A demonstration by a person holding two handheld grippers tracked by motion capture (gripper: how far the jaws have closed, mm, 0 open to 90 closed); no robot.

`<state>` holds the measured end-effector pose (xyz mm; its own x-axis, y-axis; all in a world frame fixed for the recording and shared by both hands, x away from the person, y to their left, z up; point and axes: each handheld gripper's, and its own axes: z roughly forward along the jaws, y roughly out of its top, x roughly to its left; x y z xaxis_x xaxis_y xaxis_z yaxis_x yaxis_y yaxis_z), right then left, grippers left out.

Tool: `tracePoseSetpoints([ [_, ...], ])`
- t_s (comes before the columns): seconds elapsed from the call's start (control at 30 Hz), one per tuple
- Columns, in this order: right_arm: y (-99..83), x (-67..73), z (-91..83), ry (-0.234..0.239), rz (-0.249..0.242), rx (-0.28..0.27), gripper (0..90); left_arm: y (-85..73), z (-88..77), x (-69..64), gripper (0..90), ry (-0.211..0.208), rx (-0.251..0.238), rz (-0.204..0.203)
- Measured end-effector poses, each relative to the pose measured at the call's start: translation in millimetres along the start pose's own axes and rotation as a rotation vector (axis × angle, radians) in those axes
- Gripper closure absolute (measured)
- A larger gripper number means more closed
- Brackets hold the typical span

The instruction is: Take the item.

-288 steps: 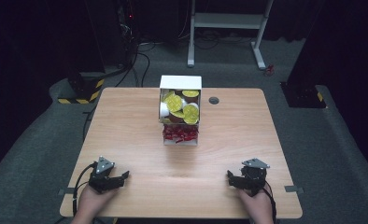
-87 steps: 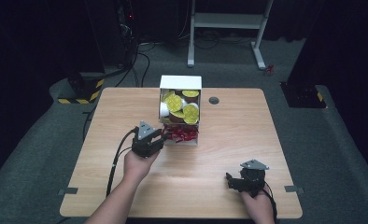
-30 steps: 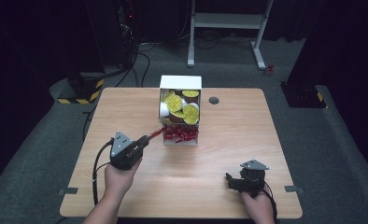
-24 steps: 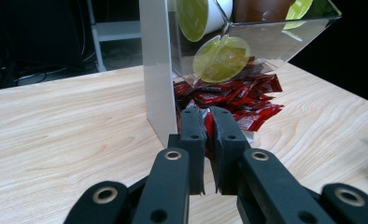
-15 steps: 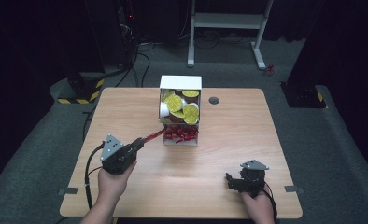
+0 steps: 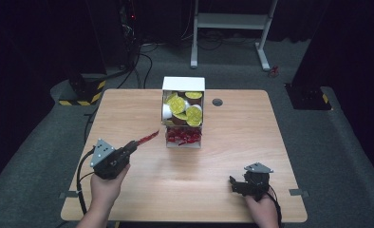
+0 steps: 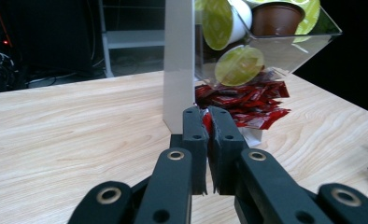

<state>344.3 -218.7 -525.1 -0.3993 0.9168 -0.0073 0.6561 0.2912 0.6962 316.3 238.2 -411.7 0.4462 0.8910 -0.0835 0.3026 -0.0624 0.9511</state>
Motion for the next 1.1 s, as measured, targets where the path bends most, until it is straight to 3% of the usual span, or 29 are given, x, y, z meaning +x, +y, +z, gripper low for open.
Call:
tracePoseSetpoints([
  [0.43, 0.0, 0.0, 0.0, 0.0, 0.0, 0.0, 8.0, 1.1, -3.6, 17.1, 86.3, 0.042, -0.001, 0.006],
  [0.8, 0.0, 0.0, 0.0, 0.0, 0.0, 0.0, 8.0, 0.3, 9.8, 44.9, 86.5, 0.089, 0.019, 0.0],
  [1.1, 0.0, 0.0, 0.0, 0.0, 0.0, 0.0, 8.0, 0.7, 18.5, 52.4, 86.5, 0.101, 0.019, 0.0],
])
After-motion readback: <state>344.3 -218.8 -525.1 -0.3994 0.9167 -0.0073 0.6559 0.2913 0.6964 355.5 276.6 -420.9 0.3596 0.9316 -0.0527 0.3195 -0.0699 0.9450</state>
